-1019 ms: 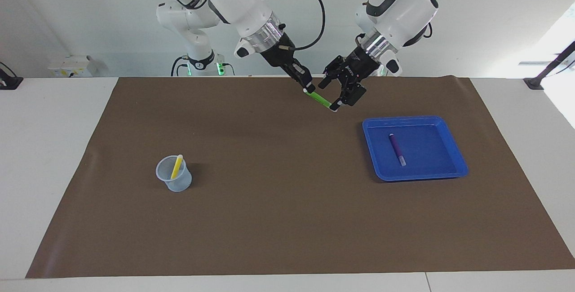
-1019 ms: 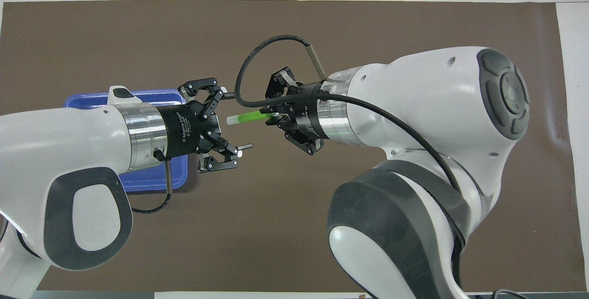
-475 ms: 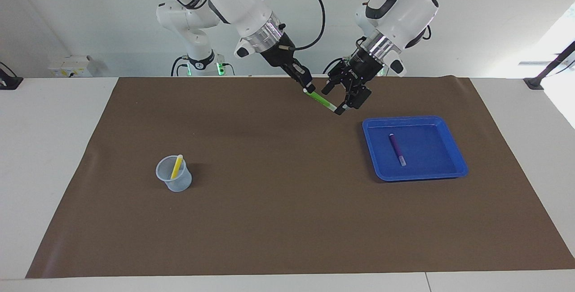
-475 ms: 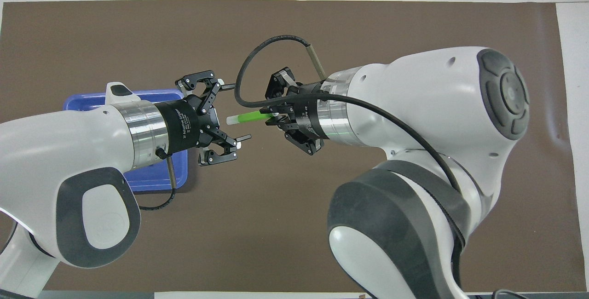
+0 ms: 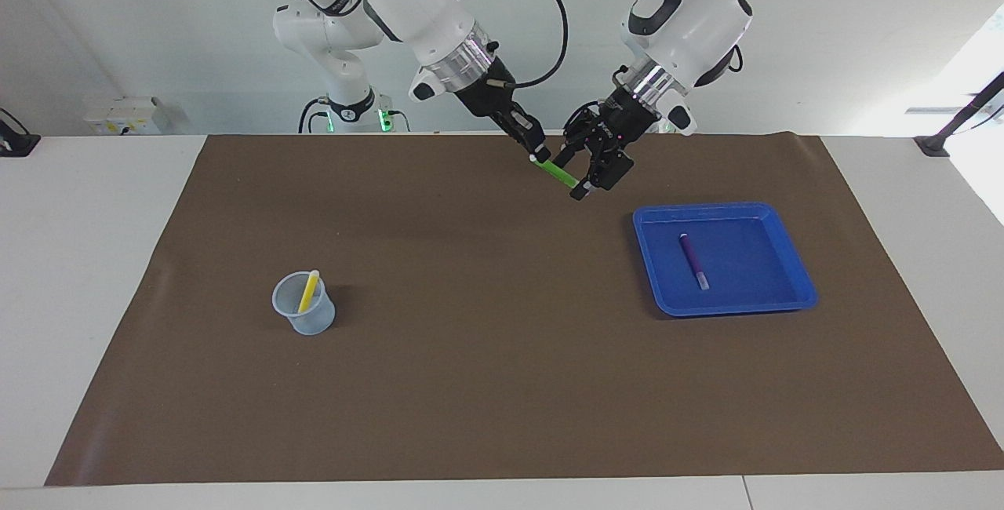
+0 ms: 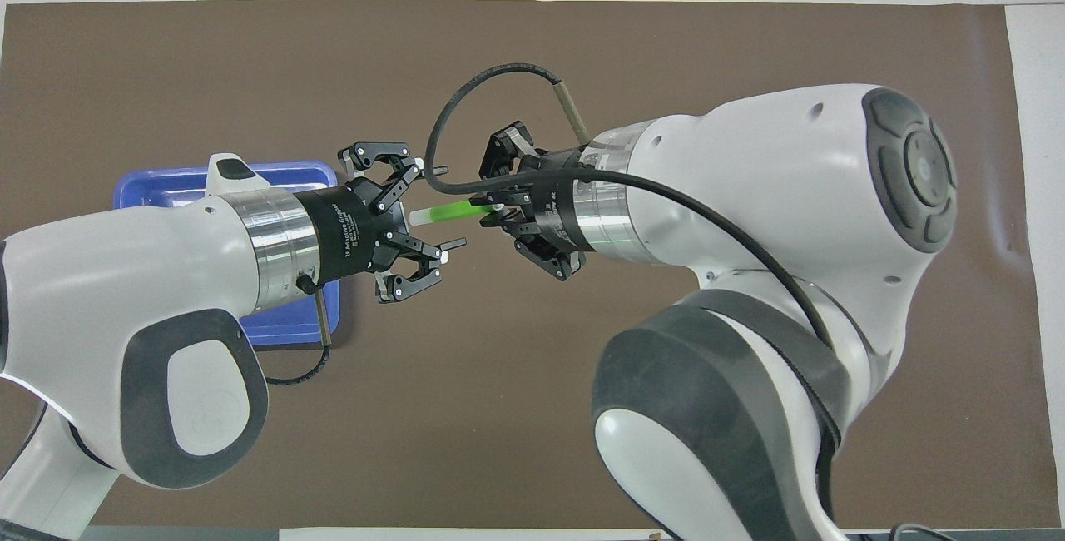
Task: Right arm passes pens to left for tray arrangement
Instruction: 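Bring the green pen to the left gripper and close the left gripper, then place the green pen in the tray with the left gripper while the right gripper withdraws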
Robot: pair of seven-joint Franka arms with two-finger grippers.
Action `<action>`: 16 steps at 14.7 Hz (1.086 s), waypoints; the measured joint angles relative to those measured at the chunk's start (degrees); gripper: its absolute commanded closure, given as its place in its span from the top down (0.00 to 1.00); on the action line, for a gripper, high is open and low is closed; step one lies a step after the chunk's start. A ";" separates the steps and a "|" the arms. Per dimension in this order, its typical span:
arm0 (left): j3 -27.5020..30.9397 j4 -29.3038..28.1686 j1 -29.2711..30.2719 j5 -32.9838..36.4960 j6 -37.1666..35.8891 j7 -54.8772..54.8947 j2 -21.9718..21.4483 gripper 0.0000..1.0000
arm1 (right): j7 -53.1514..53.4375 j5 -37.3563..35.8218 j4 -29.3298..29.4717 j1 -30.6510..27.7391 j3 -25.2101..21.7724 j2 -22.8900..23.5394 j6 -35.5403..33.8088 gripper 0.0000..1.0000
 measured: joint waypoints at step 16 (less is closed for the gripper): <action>0.07 -0.07 -0.10 0.01 -0.05 2.30 0.05 0.00 | 0.00 -0.09 0.07 0.02 0.00 0.13 0.56 0.00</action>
